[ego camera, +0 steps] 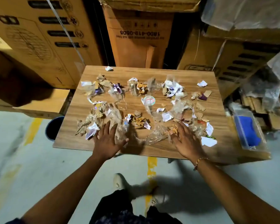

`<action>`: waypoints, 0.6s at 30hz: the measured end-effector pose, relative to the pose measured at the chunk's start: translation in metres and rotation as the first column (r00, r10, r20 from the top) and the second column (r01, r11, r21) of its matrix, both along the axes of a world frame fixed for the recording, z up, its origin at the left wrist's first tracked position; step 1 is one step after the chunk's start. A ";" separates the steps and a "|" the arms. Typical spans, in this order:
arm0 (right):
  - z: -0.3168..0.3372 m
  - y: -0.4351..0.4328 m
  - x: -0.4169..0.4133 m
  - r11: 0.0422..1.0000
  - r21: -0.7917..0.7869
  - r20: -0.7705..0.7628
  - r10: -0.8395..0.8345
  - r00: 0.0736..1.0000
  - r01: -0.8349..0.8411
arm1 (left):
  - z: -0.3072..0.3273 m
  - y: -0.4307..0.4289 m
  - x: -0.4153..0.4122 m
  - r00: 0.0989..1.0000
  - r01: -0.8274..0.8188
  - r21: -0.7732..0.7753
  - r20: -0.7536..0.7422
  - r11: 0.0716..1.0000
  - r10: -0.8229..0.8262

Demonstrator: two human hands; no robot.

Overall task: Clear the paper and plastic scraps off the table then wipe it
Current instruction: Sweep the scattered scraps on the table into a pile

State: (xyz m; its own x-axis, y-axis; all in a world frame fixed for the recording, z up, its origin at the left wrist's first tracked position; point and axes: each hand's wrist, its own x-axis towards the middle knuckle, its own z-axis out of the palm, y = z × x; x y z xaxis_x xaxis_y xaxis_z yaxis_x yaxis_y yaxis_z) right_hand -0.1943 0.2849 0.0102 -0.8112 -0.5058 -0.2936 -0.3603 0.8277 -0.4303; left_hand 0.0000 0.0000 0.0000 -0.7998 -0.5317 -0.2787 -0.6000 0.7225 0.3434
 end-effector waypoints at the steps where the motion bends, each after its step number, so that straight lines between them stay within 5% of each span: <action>1: -0.004 -0.004 0.000 1.000 -0.003 0.009 -0.019 1.000 0.019 | -0.005 -0.003 0.000 0.999 0.026 0.005 0.028 1.000 -0.026; 13: -0.071 -0.046 -0.008 0.966 0.033 -0.125 -0.249 0.960 0.255 | -0.061 -0.033 -0.024 0.998 0.059 0.079 -0.004 0.995 -0.059; 18: -0.082 -0.054 -0.012 0.937 0.133 0.004 -0.326 0.945 0.323 | -0.074 -0.033 -0.038 0.999 0.029 0.148 0.027 0.989 -0.034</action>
